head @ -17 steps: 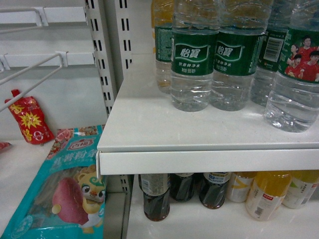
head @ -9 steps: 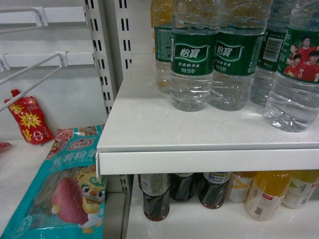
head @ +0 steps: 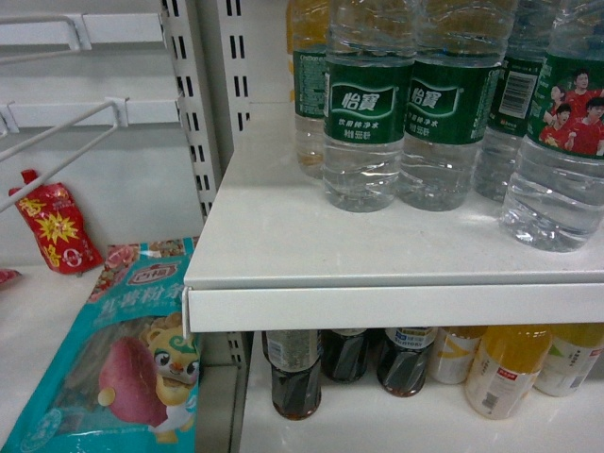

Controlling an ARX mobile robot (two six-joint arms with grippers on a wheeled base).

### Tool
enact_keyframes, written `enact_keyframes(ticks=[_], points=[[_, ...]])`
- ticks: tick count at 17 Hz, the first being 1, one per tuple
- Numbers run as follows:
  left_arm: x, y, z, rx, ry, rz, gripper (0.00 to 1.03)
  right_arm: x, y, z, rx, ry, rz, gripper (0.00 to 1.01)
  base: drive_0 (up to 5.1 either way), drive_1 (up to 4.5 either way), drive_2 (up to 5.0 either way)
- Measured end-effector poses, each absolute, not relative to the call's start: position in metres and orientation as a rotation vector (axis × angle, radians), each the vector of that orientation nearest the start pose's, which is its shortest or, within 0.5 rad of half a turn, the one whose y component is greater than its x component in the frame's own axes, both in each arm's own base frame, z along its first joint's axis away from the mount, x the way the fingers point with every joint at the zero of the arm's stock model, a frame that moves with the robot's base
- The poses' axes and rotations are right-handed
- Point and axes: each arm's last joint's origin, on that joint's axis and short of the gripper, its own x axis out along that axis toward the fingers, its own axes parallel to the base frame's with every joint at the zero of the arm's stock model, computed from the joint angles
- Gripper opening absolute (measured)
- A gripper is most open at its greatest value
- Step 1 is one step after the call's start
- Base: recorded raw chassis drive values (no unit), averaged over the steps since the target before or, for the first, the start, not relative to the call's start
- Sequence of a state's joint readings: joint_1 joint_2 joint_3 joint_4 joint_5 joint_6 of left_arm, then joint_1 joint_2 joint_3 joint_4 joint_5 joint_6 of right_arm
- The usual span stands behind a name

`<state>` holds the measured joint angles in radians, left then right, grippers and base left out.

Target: Move water from second to third shelf

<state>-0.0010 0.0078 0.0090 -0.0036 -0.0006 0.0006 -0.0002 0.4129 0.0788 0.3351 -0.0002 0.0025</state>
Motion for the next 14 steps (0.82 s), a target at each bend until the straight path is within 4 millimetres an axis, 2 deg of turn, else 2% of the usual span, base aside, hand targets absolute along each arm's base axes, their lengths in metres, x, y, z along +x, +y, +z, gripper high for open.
enact_keyframes(ticks=[10, 14], points=[[0.098, 0.0, 0.166, 0.001, 0.002, -0.001, 0.98, 0.119, 0.0, 0.18, 0.002, -0.004, 0.0, 0.02, 0.0, 0.0, 0.0], [0.098, 0.0, 0.166, 0.001, 0.002, -0.001, 0.98, 0.114, 0.0, 0.17, 0.002, -0.006, 0.0, 0.02, 0.0, 0.0, 0.0]])
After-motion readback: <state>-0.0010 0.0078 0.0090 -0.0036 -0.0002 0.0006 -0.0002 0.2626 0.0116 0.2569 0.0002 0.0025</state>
